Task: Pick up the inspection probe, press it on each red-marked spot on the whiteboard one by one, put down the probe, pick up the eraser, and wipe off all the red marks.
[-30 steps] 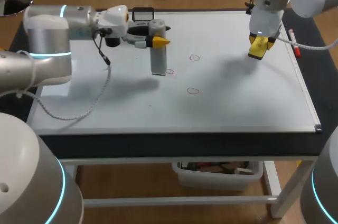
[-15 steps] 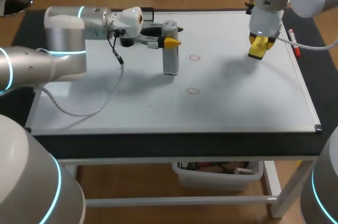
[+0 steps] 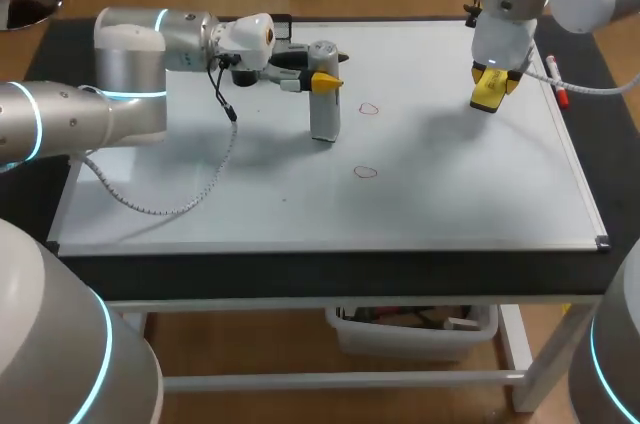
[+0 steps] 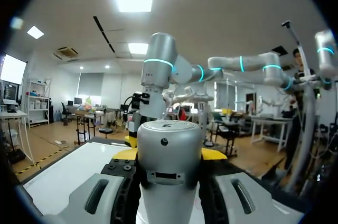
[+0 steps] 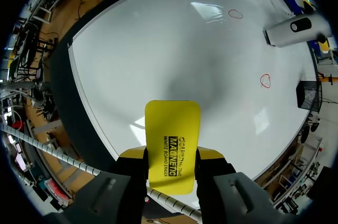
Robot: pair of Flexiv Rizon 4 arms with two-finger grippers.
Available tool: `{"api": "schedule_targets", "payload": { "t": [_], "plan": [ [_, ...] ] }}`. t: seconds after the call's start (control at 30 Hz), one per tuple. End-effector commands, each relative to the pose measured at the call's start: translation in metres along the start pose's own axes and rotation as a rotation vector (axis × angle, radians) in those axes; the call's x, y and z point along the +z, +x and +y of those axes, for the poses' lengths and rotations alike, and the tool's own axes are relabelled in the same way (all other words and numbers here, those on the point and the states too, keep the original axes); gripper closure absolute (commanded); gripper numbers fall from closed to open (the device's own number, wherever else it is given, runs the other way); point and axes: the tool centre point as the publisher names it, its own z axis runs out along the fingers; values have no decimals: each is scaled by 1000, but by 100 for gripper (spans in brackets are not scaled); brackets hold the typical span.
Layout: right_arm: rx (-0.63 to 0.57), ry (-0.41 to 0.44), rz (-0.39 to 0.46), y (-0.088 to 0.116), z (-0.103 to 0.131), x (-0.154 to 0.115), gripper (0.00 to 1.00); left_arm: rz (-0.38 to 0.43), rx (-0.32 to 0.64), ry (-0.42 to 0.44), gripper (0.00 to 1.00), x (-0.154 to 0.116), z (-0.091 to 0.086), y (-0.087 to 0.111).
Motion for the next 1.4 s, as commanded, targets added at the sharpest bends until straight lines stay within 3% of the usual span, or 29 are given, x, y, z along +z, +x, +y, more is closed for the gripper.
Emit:
{"api": "schedule_targets", "payload": {
  "t": [0.03,0.63,1.27,1.4],
  "plan": [
    [-2,0,4,0,-1,-2,100,55,0,4,100,-1,3,-4],
    [-2,0,4,0,-1,-2,100,43,-10,-32,100,-5,12,-1],
    [-2,0,4,0,-1,-2,100,37,-8,-43,100,-6,12,4],
    [-2,0,4,0,-1,-2,100,13,-13,-62,100,-7,6,4]
  ]
}}
